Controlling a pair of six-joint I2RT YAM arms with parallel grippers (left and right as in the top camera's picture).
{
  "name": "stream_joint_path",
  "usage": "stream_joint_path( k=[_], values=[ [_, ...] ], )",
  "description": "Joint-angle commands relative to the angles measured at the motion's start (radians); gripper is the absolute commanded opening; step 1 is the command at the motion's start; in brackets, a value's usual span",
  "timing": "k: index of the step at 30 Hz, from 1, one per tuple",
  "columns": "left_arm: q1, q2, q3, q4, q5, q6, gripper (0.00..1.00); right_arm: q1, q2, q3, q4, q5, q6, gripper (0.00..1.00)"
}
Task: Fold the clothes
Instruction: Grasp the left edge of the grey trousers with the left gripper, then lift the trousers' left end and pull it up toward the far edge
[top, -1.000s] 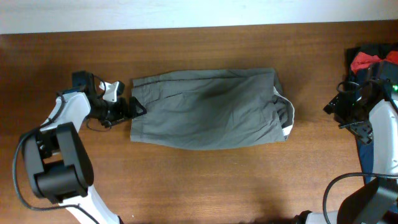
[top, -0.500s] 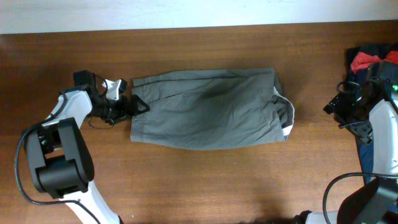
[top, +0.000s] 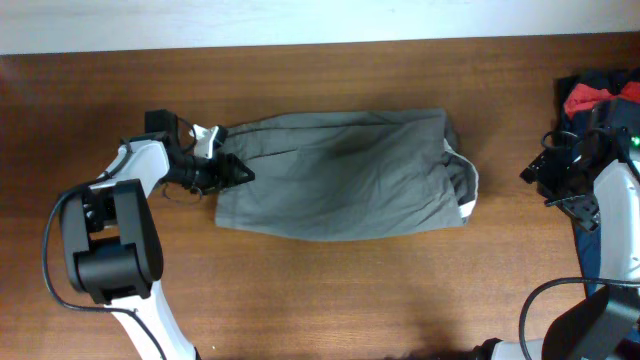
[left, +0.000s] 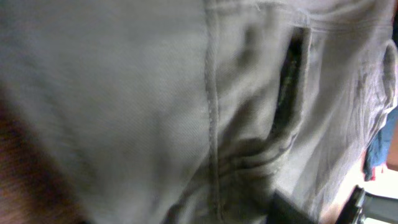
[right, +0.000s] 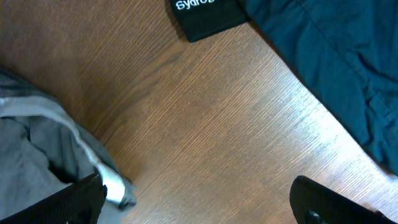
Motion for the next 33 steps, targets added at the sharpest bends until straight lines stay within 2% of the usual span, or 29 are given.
stream_joint_path(
  k=[1,5,9,13,20,25,33],
  values=[
    [-0.011,0.064,-0.039,0.006,-0.107,0.013,0.25,-0.002,-0.006,0.017,0.000,0.002,0.009,0.99],
    [-0.010,0.064,-0.039,0.016,-0.130,0.013,0.24,-0.002,-0.006,0.017,0.000,0.002,0.009,0.99],
    [-0.002,0.064,-0.032,0.012,-0.145,0.011,0.12,-0.002,-0.006,0.017,0.000,0.002,0.009,0.99],
    [0.022,0.064,0.012,-0.050,-0.225,-0.008,0.01,-0.002,-0.006,0.017,0.000,0.002,0.009,0.99],
    [0.068,0.064,0.187,-0.263,-0.369,-0.009,0.01,-0.002,-0.006,0.017,0.000,0.002,0.009,0.99],
    [0.072,0.064,0.374,-0.425,-0.439,-0.010,0.01,-0.002,-0.006,0.017,0.000,0.002,0.009,0.99],
    [0.069,0.064,0.687,-0.667,-0.475,-0.018,0.01,-0.002,-0.006,0.017,0.000,0.002,0.009,0.99]
  ],
)
